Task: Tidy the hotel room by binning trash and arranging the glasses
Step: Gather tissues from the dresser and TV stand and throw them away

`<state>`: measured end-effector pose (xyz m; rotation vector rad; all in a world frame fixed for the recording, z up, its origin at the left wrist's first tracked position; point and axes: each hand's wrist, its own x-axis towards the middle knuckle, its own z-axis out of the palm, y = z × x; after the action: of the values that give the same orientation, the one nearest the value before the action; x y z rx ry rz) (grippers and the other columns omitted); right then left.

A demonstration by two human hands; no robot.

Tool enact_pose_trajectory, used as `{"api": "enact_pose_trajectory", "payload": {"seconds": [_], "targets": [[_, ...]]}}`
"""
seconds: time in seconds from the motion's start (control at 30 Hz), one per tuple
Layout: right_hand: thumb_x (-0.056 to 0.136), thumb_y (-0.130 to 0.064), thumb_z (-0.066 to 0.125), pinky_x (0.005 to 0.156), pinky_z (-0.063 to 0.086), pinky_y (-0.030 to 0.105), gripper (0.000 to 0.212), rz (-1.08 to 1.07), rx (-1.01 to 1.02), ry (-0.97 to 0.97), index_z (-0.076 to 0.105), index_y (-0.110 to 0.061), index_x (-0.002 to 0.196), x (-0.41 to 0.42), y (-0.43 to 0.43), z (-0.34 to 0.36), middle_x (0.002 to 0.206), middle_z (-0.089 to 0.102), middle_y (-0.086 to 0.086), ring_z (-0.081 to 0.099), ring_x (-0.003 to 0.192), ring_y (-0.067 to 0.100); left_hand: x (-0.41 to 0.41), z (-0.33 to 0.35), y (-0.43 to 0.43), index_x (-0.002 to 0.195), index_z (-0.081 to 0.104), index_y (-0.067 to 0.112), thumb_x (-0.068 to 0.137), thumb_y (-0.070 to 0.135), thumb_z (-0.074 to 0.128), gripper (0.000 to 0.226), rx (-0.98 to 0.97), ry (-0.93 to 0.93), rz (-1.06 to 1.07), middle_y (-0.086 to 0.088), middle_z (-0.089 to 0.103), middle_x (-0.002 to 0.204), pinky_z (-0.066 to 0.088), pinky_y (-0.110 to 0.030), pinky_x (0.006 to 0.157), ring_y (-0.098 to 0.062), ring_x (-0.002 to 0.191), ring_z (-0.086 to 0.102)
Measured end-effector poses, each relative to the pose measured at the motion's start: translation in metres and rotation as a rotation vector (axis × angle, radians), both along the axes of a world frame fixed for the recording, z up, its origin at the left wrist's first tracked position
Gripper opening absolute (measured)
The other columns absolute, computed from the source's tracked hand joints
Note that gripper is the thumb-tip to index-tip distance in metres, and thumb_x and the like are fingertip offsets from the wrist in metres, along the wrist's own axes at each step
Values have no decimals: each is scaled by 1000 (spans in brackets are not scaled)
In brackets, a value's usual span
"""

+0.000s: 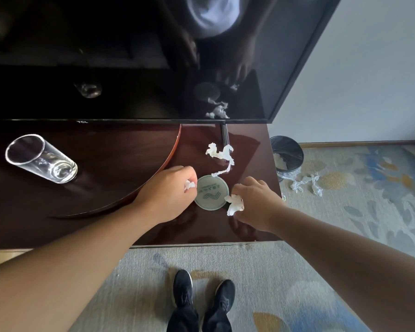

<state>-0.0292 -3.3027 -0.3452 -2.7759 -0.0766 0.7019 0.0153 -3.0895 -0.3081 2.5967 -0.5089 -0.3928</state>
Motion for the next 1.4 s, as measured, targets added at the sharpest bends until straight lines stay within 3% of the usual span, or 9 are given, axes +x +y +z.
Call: {"api": "enact_pose_trajectory", "payload": {"seconds": [0.37,0.57,0.67,0.8,0.9,0.97,1.07,1.2,1.4], "targets": [[84,-18,58,83,47,38,27,-15,-58,88,51,-18,109,-5,-3,-15,108,47,2,45,102,28,8,-8,6,87,57,17,88,15,49,9,-1,25,3,5,56,85,48,-38,70,-20,77,54],[77,-14,56,54,38,30,13,-143,30,31,49,-19,88,11,-3,1,81,57,-1,54,73,21,13,-5,8,86,57,18,87,15,49,8,-19,24,9,5,58,87,48,-38,70,-19,78,55],[79,-11,53,50,36,29,17,-168,68,-26,45,-23,88,20,-3,13,75,58,-2,54,66,19,16,0,11,85,57,18,87,15,49,9,-31,-5,5,6,58,86,48,-37,69,-18,78,56],[86,-6,48,58,40,29,36,-135,144,-80,52,-28,114,35,0,26,94,61,-2,57,77,20,21,5,18,84,57,19,88,17,51,8,-53,-32,7,7,58,84,48,-35,66,-16,76,55],[87,-4,47,69,42,29,34,-147,142,-112,59,-21,113,50,1,31,102,56,0,57,86,22,26,8,23,83,56,21,87,18,51,7,-57,-31,27,9,57,84,48,-35,66,-15,76,55],[85,-6,49,66,39,27,29,-174,141,-138,61,-20,108,59,1,33,97,52,-2,57,89,22,27,8,24,83,56,23,86,18,52,7,-59,-18,43,9,57,85,48,-35,66,-14,77,55],[81,-22,59,59,37,23,24,-212,142,-170,59,-23,105,73,5,32,95,49,-3,54,85,21,30,7,29,82,55,23,85,18,52,7,-66,-4,60,9,57,85,48,-35,65,-13,76,55],[75,-47,65,74,41,32,41,-216,72,-156,55,-27,110,86,11,20,101,45,-3,50,98,22,33,3,32,81,55,24,85,18,51,8,-68,19,70,9,57,86,47,-35,64,-11,74,55],[76,-21,65,79,46,34,54,-160,22,-92,45,-29,125,97,16,-1,108,40,-1,44,112,25,37,-6,38,81,55,25,86,19,51,9,-76,55,73,11,57,85,45,-29,62,-10,73,55]]}}
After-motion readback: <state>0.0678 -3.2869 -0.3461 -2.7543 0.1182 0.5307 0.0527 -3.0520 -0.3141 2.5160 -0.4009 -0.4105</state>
